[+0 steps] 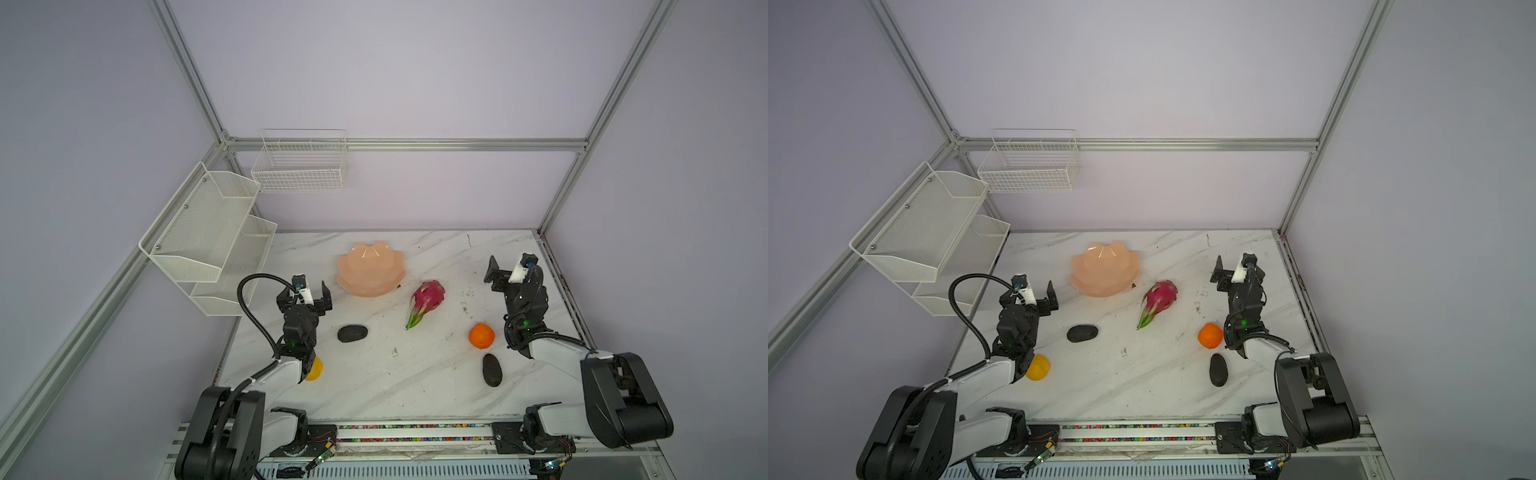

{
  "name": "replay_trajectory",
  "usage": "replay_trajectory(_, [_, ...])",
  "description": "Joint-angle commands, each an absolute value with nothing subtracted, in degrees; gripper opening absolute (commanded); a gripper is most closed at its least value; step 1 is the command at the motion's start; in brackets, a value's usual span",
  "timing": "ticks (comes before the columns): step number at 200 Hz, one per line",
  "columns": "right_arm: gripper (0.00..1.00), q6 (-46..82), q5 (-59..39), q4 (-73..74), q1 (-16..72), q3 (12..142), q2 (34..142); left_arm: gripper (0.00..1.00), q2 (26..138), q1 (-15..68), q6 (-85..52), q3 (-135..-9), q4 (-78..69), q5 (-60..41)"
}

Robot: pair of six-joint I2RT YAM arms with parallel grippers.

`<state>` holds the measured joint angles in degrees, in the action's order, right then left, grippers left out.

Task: Place and organize the fake fruits in the fruit bowl

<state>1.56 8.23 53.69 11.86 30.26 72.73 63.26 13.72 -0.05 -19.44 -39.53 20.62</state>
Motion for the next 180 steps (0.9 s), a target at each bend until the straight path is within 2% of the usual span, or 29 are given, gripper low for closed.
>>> replay_trajectory(1, [0.97, 7.2, -0.6, 39.9, 15.0, 29.9, 67.1, 1.00, 60.0, 24.7, 1.8, -27.4, -23.1, 22.4])
replay_trajectory(10, [0.97, 9.0, -5.5, 39.1, 15.4, 28.8, 65.3, 1.00, 60.5, 28.1, 0.3, -29.5, -19.6, 18.8])
replay_trajectory(25, [0.97, 11.7, -13.9, 39.1, 15.7, 26.9, 62.9, 1.00, 63.9, 31.4, -1.6, -33.3, -15.4, 6.4])
replay_trajectory(42, [0.97, 12.7, -20.0, 36.8, 15.9, 25.6, 59.9, 1.00, 69.7, 36.3, -0.9, -37.1, -15.0, 1.6])
replay_trajectory(93, [0.97, 15.7, -23.4, 43.1, 16.1, 18.2, 52.6, 1.00, 86.9, 44.2, 3.4, -46.7, -21.2, 8.2])
replay_trajectory(134, [0.97, 15.7, -26.2, 44.1, 16.1, 18.7, 53.8, 1.00, 96.3, 44.6, 4.2, -53.7, -23.8, 7.0])
replay_trajectory(180, [0.97, 14.9, -25.9, 42.5, 16.1, 19.1, 53.4, 1.00, 104.3, 44.6, 5.4, -62.0, -21.5, 11.9])
